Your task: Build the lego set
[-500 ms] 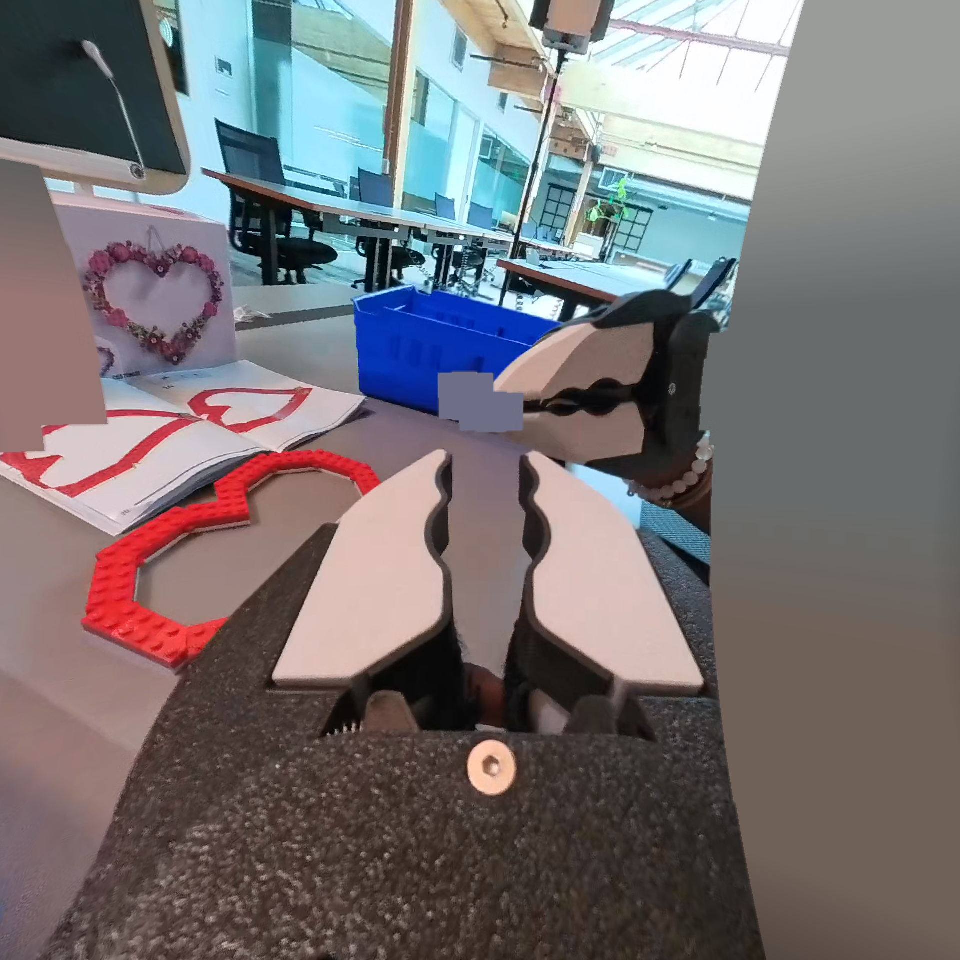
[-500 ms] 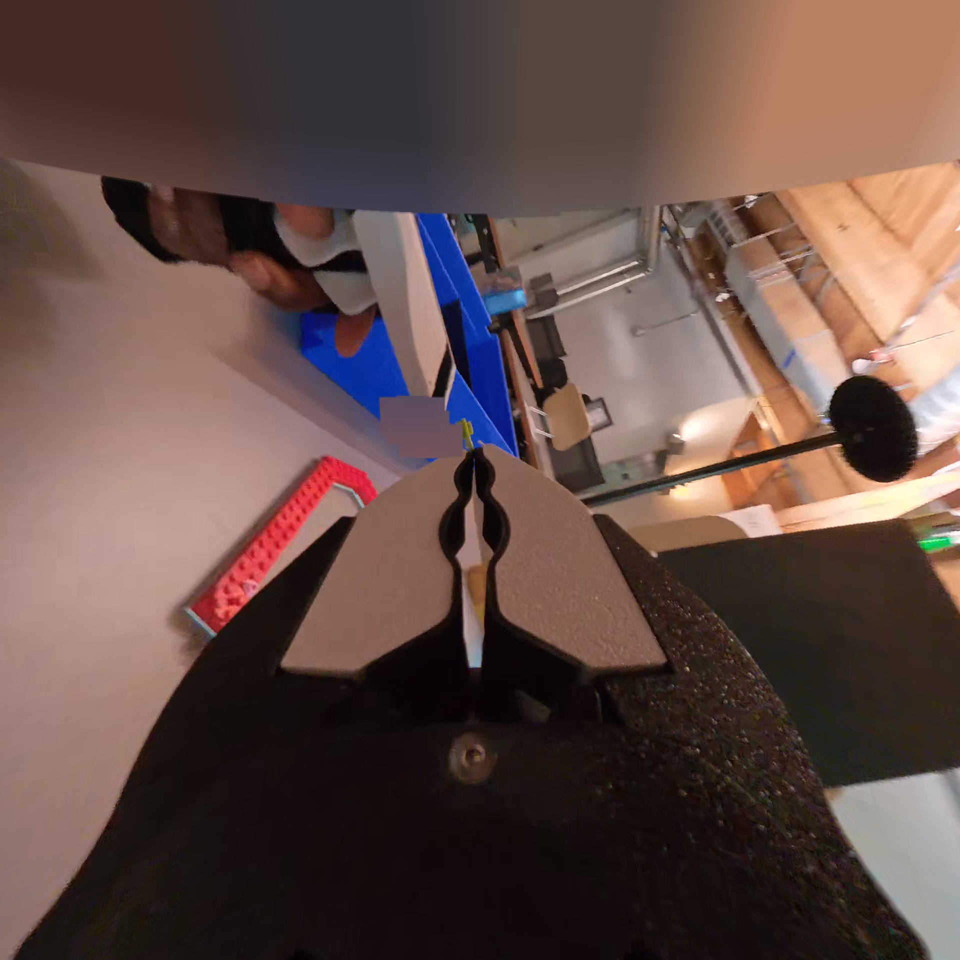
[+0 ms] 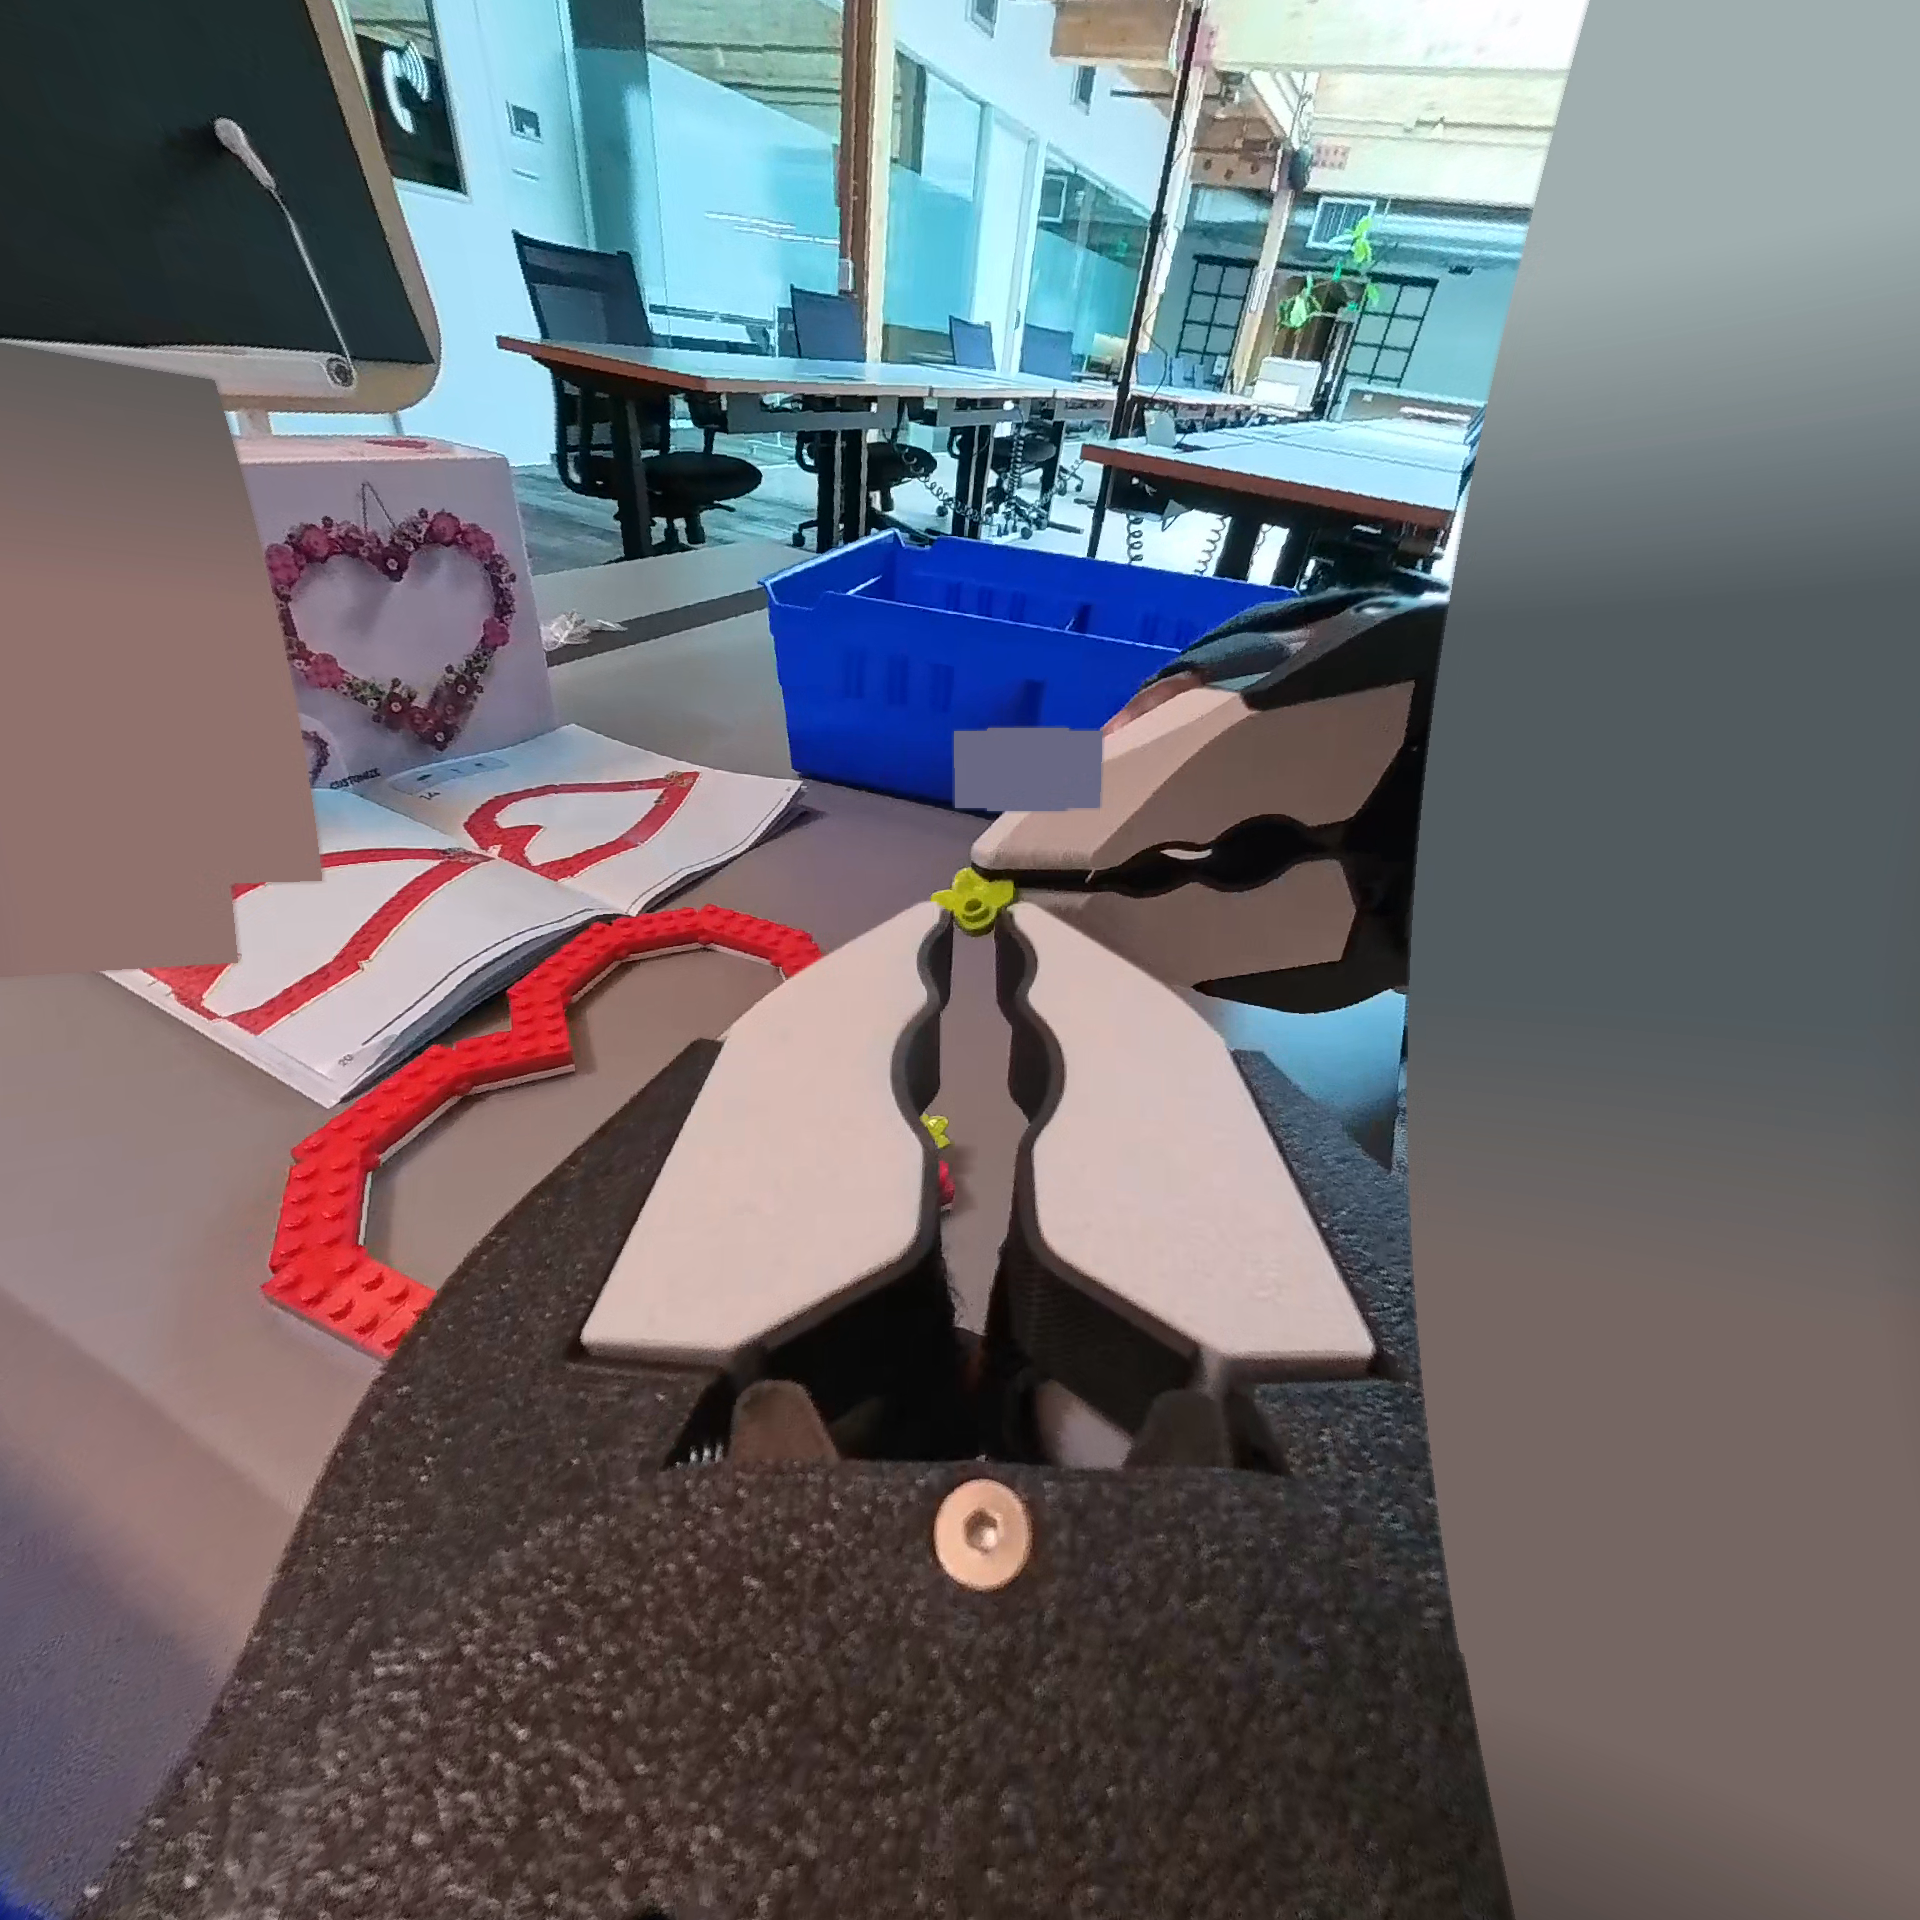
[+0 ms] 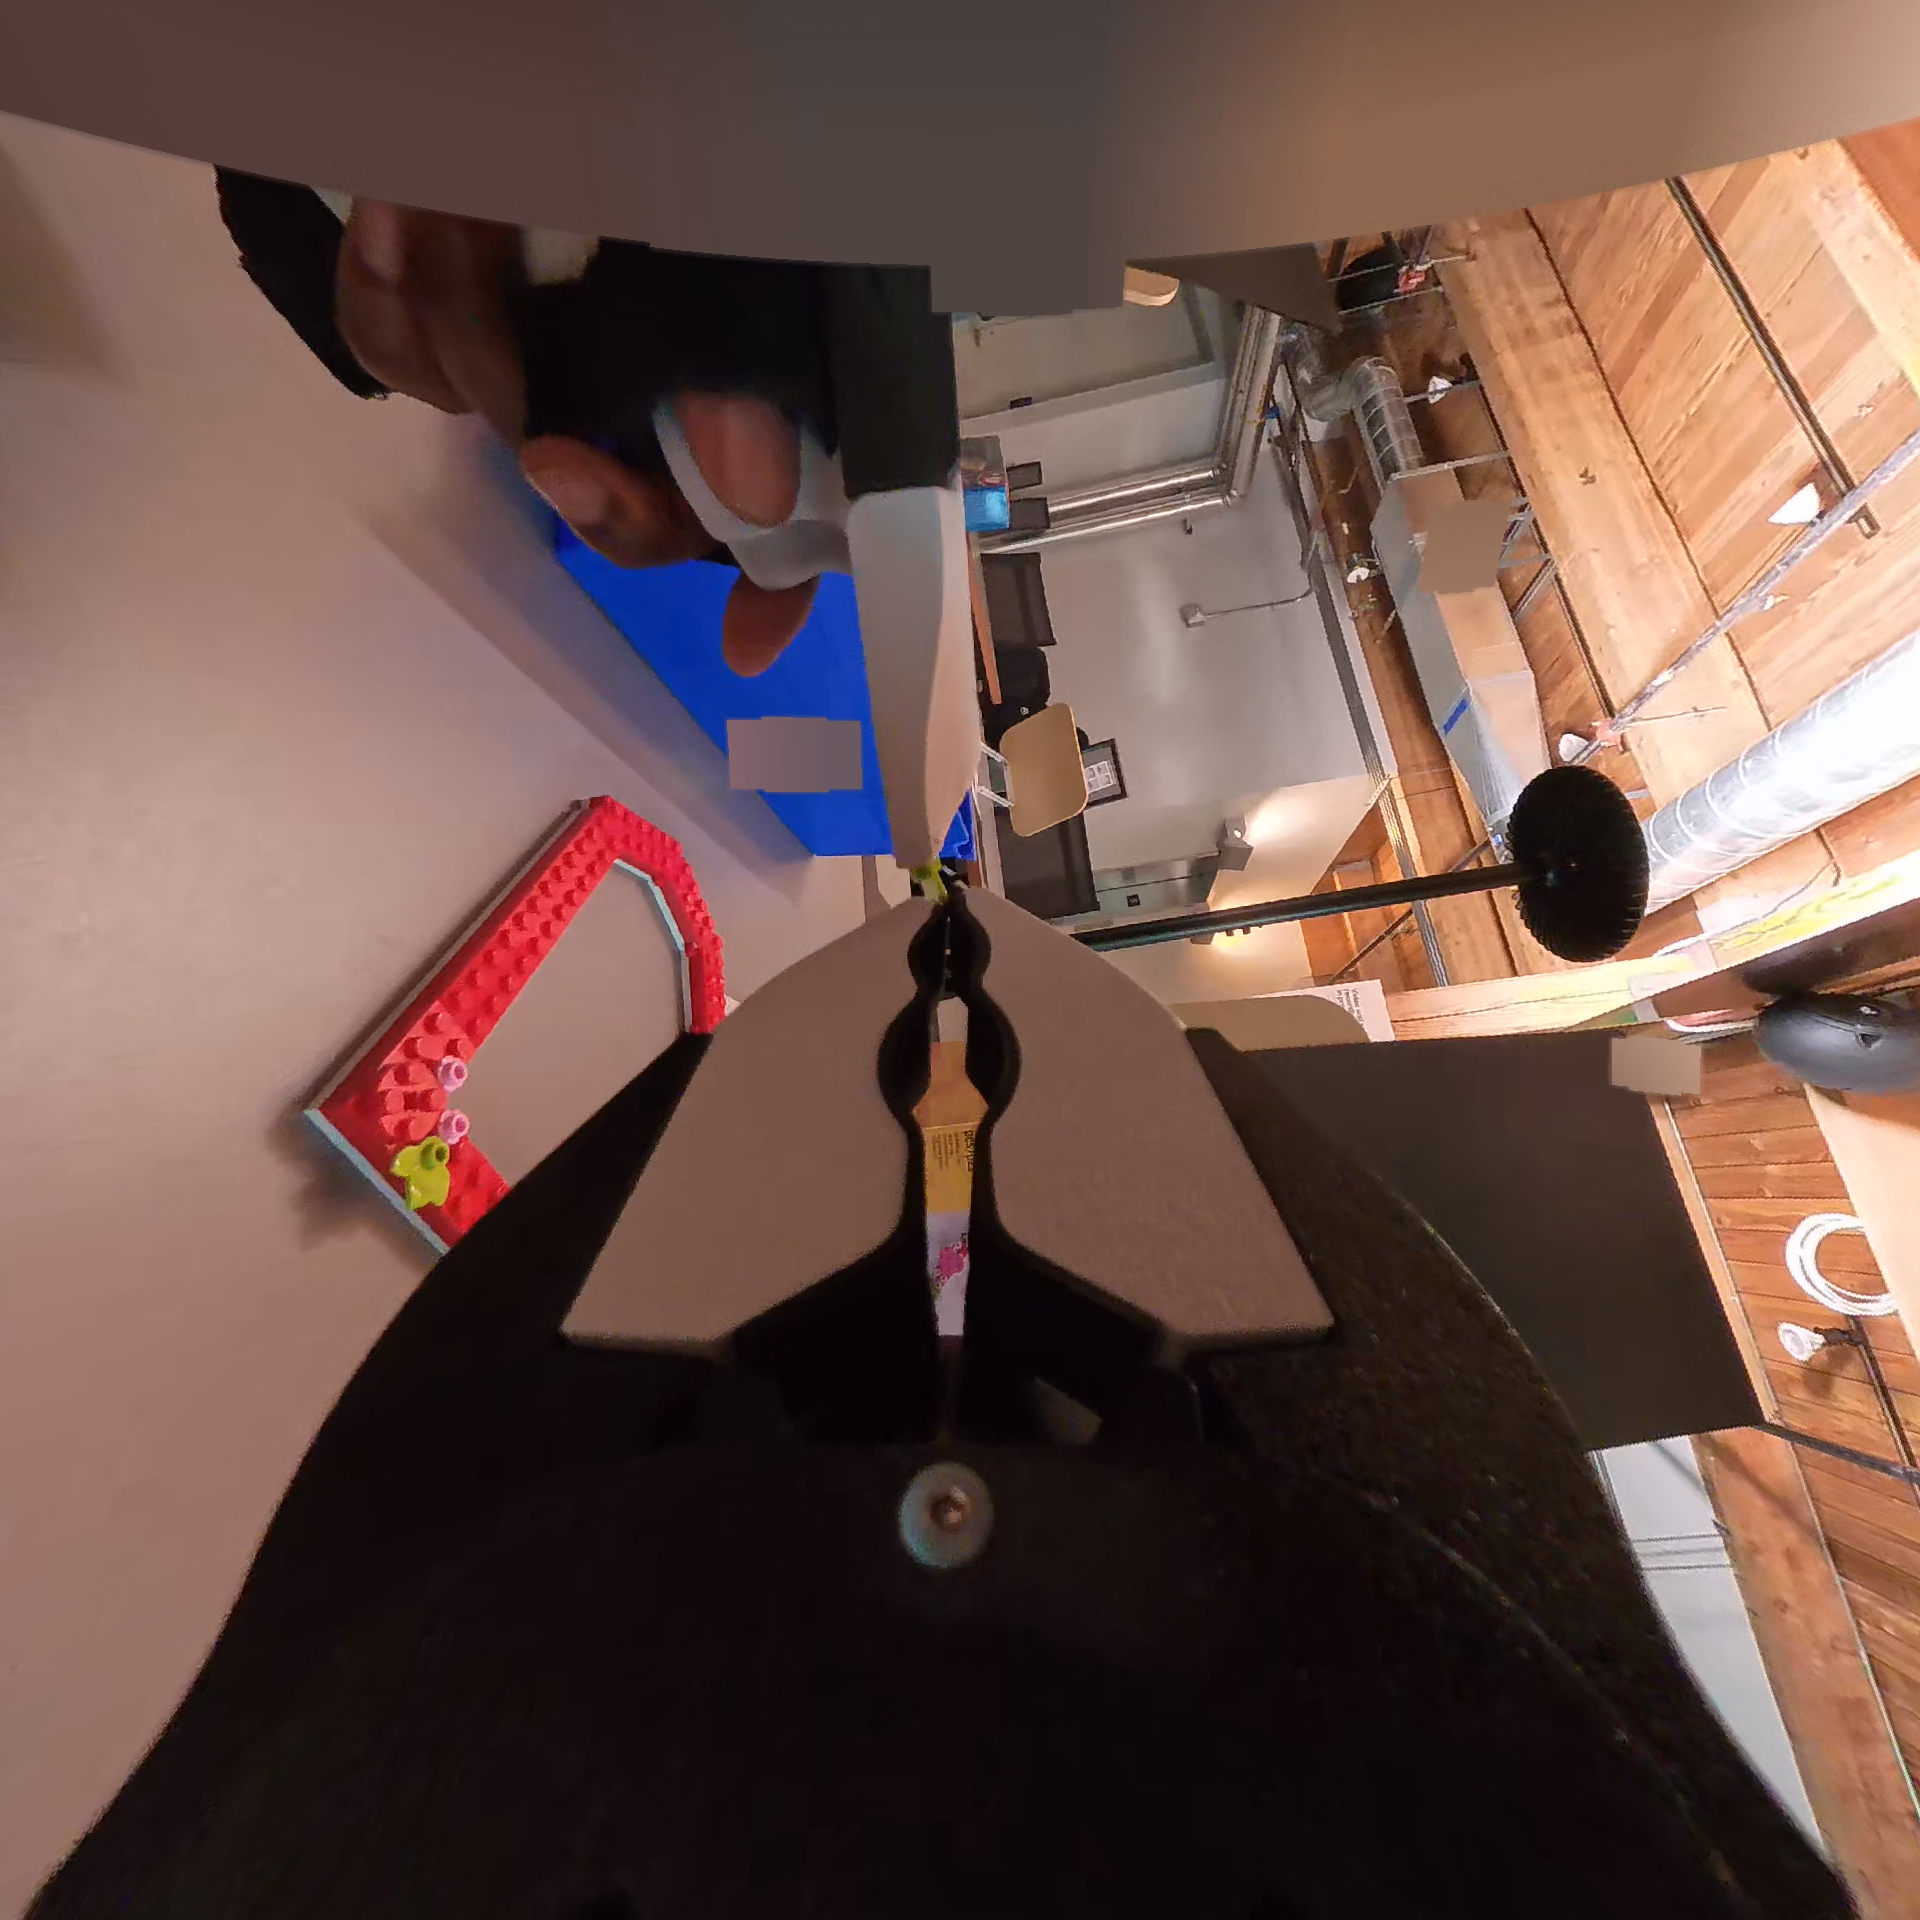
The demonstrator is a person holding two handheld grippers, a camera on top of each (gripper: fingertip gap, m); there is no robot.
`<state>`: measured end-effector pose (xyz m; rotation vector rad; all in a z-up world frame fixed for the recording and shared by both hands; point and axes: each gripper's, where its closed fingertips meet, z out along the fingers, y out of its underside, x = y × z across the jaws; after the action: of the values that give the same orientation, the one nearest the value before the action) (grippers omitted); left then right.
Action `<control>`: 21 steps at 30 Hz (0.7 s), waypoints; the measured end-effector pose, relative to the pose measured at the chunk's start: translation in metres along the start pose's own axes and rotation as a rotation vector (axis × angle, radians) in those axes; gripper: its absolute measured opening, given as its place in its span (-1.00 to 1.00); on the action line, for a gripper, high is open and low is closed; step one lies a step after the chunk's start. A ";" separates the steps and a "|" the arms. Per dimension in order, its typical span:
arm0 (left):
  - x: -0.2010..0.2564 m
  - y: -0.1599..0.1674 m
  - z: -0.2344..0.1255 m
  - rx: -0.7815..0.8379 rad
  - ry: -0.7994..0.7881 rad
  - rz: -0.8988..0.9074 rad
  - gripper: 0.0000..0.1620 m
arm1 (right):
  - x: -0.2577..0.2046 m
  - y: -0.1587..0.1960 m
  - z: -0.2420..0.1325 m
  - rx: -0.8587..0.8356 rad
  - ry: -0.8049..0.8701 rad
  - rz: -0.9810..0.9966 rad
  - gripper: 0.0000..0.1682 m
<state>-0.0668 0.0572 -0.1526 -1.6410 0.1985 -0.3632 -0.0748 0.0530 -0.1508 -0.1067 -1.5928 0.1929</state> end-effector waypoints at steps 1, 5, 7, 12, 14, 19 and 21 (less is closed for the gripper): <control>0.000 0.000 0.001 -0.003 0.001 -0.001 -0.92 | 0.000 0.001 0.000 -0.001 0.001 0.001 -0.99; 0.000 0.002 0.002 -0.011 0.010 -0.024 -0.93 | -0.001 0.002 -0.001 -0.006 0.012 0.002 -1.00; -0.001 0.003 0.003 -0.008 0.007 -0.002 -0.93 | -0.002 0.003 -0.001 -0.009 0.011 0.006 -0.99; -0.010 0.017 0.000 -0.069 -0.054 0.236 -0.93 | -0.013 0.017 0.001 -0.013 -0.131 0.299 -0.99; -0.014 0.028 -0.002 -0.127 -0.087 0.365 -0.93 | -0.023 0.032 0.000 -0.027 -0.304 0.622 -0.93; -0.002 0.041 0.001 -0.149 -0.066 0.559 -0.93 | -0.023 0.010 -0.012 0.133 -0.923 1.620 -0.85; 0.005 0.043 0.003 -0.140 -0.024 0.574 -0.93 | -0.029 0.011 -0.010 0.114 -1.012 1.706 -0.85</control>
<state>-0.0579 0.0536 -0.1950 -1.6421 0.6694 0.1109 -0.0645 0.0592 -0.1810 -1.4604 -2.0133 1.8711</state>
